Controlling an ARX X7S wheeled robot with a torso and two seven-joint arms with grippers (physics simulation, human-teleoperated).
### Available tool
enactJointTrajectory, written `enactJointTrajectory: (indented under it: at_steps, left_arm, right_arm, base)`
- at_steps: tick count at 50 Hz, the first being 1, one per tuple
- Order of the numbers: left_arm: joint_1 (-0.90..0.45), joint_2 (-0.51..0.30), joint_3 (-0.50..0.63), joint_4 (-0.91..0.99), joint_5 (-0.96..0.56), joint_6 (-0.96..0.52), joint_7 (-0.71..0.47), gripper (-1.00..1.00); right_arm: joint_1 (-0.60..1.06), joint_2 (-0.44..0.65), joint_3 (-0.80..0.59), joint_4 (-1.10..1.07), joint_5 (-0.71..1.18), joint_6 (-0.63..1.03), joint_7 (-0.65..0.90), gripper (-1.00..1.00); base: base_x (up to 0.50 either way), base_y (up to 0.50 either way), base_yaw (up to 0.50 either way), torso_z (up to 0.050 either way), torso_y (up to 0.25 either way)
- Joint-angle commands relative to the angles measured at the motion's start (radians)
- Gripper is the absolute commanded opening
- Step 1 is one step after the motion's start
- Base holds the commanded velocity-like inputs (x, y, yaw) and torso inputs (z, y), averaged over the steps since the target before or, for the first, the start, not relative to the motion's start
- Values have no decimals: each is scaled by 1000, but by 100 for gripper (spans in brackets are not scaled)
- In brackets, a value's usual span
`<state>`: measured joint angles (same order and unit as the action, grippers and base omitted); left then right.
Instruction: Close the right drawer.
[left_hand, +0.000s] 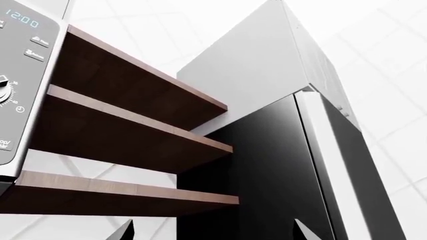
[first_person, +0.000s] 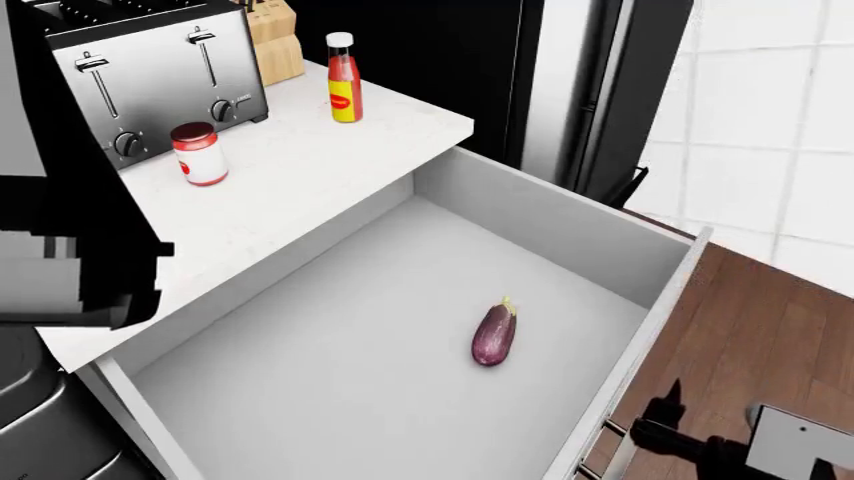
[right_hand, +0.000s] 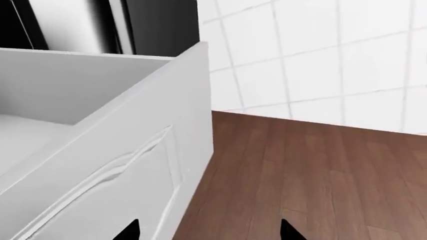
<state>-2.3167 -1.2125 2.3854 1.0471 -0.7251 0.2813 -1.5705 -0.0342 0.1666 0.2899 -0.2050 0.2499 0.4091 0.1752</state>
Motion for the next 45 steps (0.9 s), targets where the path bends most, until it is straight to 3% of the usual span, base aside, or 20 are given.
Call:
enactJointTrajectory:
  at_steps: [1,10,45]
  left_arm:
    - [12,-4,-1,0,14,3,0,100]
    - [61,-24,-17,0,41,-1,0,100]
    - [-18,-35,71,0,52,27,0,100]
  right_arm:
    - [-5,20,-23,2,-16,21,10,100]
    - [8,31,-61,14,-27,39,5,100]
    - [75,25,-181,74,-14,27,-47,100]
  base:
    - [0,0,0,0,0]
    - [0,0,0,0,0]
    - [0,0,0,0,0]
